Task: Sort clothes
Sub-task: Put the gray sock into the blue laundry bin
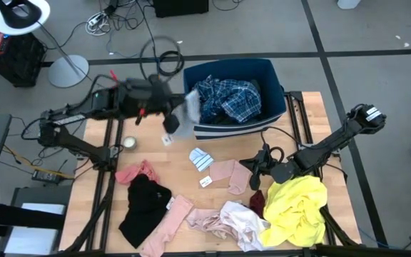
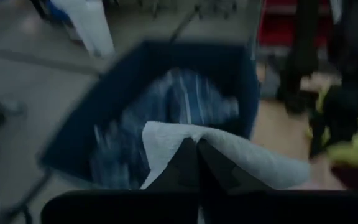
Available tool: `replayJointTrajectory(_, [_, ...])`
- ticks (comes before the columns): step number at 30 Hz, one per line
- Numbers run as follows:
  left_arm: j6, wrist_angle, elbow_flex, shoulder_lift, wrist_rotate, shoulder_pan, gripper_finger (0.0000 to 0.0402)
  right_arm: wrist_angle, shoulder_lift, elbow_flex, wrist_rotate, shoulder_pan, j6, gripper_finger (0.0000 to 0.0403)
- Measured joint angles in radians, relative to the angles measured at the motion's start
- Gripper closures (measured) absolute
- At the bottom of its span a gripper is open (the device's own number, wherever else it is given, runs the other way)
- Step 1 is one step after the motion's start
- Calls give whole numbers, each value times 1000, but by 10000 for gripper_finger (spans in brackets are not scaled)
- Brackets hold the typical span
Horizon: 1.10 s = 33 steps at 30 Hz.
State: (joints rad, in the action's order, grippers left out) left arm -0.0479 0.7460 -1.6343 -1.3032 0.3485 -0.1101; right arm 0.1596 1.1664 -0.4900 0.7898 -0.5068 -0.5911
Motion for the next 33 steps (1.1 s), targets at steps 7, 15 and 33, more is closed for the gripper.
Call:
replayJointTrajectory(7, [151,-3,-289,-204,-46,-113,401,1,0,0,0,0,0,397])
replayJointTrajectory(15, [166,20,-347,-357,-50,-223,397,0,0,0,0,0,0,395])
replayJointTrajectory(33, [64,197,-294,-603,-291,-264,313,0,0,0,-46,0,10,397])
